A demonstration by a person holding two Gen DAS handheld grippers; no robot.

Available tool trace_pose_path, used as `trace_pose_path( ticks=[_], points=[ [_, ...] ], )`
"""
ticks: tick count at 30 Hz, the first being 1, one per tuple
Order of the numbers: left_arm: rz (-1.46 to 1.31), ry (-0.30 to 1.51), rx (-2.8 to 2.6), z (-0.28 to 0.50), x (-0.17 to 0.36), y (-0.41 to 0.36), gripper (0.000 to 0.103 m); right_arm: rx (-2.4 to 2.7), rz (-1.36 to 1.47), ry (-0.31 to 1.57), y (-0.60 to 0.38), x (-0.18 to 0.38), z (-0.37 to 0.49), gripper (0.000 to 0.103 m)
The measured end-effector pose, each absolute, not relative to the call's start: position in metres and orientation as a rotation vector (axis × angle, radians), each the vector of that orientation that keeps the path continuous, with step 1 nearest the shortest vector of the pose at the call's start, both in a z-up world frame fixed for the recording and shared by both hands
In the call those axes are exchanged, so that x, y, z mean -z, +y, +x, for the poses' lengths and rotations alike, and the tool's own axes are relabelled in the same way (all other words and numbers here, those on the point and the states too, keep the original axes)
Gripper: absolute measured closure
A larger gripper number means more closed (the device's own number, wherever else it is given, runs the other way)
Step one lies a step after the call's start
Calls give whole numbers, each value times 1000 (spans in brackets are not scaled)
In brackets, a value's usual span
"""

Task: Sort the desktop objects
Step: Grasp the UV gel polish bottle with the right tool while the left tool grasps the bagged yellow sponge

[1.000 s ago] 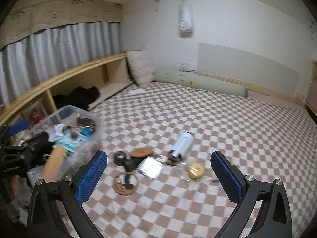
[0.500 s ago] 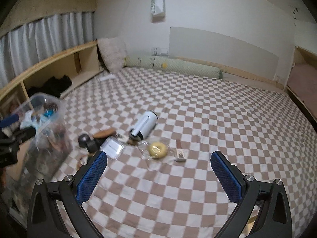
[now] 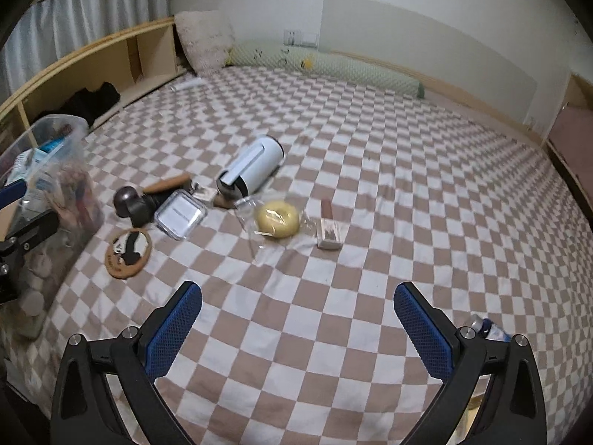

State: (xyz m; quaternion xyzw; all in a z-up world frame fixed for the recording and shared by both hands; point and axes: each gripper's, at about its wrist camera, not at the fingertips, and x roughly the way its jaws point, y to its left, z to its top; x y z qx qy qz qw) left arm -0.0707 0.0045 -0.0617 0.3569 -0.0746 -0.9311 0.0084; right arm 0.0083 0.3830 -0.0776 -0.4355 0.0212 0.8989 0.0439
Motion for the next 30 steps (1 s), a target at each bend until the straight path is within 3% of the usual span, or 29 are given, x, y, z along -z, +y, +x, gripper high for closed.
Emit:
trace_pose_path(
  ticks=[4, 8, 20, 21, 23, 30],
  points=[
    [1182, -201, 2861, -88, 88, -5, 0, -2699, -1390, 136, 395, 106, -4, 0],
    [1241, -176, 2816, -103, 114, -15, 0, -2640, -1467, 151, 403, 136, -18, 13],
    [1360, -193, 2750, -134, 164, -20, 0, -2584, -1421, 287, 435, 175, -75, 14],
    [1367, -193, 2750, -137, 165, -18, 0, -2576, -1410, 291, 439, 177, -81, 17],
    [1382, -200, 2751, -141, 169, -14, 0, -2549, -1395, 324, 449, 182, -90, 34],
    [1455, -228, 2780, -152, 183, 6, 0, -2539, -1436, 527, 473, 203, -112, 38]
  ],
)
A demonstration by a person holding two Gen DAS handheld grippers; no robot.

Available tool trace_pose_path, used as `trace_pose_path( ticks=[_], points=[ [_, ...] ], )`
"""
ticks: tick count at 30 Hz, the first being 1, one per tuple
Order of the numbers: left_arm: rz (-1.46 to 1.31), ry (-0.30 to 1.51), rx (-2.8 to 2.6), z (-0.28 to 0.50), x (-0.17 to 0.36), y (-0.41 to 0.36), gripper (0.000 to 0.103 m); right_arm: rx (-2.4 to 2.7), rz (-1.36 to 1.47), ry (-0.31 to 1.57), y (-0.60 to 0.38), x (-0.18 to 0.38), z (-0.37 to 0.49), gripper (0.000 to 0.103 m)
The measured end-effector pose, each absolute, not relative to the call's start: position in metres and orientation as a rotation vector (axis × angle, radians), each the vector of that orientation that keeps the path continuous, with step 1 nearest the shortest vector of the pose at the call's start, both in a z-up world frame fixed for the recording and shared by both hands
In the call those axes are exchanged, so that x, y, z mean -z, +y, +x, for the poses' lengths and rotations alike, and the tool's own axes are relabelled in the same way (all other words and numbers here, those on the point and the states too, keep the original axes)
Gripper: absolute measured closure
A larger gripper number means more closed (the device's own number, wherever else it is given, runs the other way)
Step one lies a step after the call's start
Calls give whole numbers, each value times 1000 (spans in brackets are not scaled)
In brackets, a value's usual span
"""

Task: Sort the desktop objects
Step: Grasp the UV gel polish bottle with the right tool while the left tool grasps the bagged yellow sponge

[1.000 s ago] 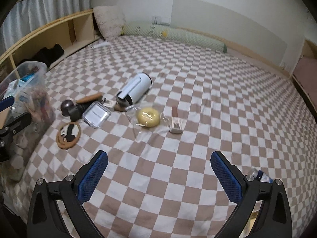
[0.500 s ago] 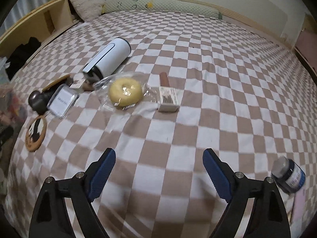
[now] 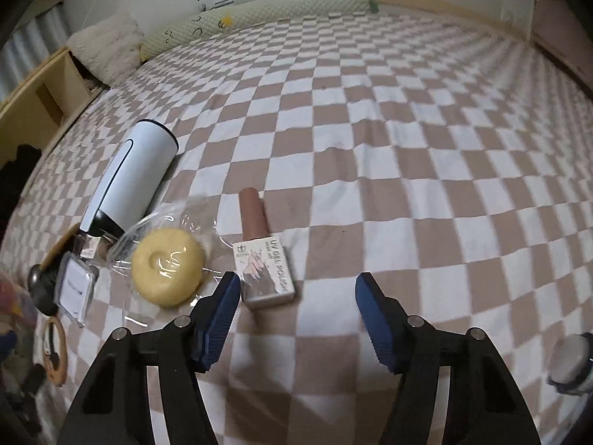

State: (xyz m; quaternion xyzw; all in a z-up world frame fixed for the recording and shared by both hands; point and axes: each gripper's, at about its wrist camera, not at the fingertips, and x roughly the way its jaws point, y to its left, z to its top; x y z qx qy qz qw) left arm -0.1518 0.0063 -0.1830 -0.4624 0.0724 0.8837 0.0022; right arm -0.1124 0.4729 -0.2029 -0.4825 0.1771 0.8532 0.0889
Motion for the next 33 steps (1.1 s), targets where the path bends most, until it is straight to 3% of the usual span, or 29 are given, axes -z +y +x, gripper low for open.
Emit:
trace_pose_path(
  ticks=[4, 8, 13, 20, 23, 26, 28, 33],
  points=[
    [-1442, 217, -2739, -158, 187, 18, 0, -2540, -1438, 561, 474, 211, -122, 39],
    [-1401, 217, -2710, -166, 185, 35, 0, -2592, -1442, 543, 471, 212, -128, 70],
    [-1305, 232, -2674, -186, 176, 65, 0, -2649, -1500, 448, 466, 214, -118, 71],
    [-1262, 58, -2575, -238, 171, 127, 2, -2750, -1499, 389, 471, 220, -97, 71],
    [-1241, 115, -2579, -258, 177, 156, 2, -2779, -1488, 433, 479, 222, -89, 71],
    [-1266, 242, -2576, -281, 191, 180, 14, -2806, -1480, 462, 486, 223, -79, 71],
    [-1308, 307, -2588, -295, 202, 187, 14, -2821, -1473, 466, 489, 225, -73, 71],
    [-1377, 283, -2574, -304, 222, 180, 14, -2836, -1460, 456, 490, 226, -68, 71]
  ],
)
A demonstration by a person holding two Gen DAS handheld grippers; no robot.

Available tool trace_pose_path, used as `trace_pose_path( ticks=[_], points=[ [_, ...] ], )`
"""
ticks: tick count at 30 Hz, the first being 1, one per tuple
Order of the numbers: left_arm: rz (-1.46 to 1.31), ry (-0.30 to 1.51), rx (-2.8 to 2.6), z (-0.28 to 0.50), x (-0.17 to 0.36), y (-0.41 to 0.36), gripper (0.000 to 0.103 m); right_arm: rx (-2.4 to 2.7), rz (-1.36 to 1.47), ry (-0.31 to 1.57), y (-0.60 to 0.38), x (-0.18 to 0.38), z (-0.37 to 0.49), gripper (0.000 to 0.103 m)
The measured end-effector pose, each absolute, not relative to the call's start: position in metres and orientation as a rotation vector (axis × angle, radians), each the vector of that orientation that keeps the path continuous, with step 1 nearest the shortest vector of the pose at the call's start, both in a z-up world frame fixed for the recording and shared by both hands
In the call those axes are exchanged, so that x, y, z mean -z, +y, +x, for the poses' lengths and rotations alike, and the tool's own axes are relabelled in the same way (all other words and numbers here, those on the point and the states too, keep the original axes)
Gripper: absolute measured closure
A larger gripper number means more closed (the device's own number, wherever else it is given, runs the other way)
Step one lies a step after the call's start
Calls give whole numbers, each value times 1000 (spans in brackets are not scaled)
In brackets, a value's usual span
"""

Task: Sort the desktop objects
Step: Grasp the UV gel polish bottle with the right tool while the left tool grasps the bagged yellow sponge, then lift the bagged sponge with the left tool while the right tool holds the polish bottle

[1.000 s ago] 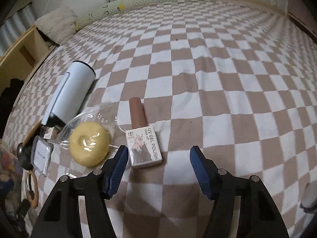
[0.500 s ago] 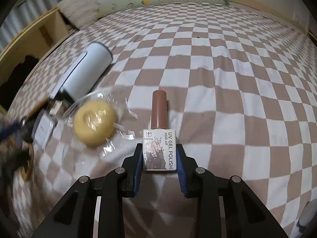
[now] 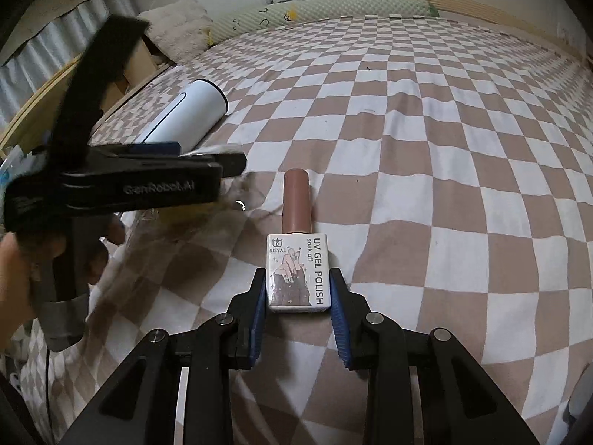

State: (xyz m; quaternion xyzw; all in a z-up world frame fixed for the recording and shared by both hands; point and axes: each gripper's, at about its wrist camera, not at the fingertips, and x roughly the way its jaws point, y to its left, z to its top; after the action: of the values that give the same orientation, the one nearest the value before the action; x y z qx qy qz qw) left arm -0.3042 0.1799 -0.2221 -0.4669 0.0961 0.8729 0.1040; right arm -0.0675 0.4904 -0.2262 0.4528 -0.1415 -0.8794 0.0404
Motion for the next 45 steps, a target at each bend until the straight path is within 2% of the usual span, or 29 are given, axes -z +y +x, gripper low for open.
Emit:
trace_pose_path(
  ticks=[10, 21, 32, 37, 41, 45],
  points=[
    [-1364, 236, -2550, -257, 222, 154, 14, 2754, 1424, -305, 474, 224, -70, 71],
    [-1392, 224, -2411, -178, 217, 109, 14, 2726, 1460, -259, 450, 217, -25, 71],
    [-1443, 240, -2298, -79, 218, 82, 14, 2523, 1465, -84, 400, 212, 21, 71],
    [-1448, 205, -2343, -56, 201, 63, 14, 2513, 1485, -21, 389, 213, 20, 71],
    [-1375, 372, -2365, -32, 190, 55, 14, 2509, 1482, -29, 390, 215, 20, 71],
    [-1183, 788, -2349, 13, 190, 66, 14, 2508, 1485, -34, 391, 215, 20, 71]
  ],
)
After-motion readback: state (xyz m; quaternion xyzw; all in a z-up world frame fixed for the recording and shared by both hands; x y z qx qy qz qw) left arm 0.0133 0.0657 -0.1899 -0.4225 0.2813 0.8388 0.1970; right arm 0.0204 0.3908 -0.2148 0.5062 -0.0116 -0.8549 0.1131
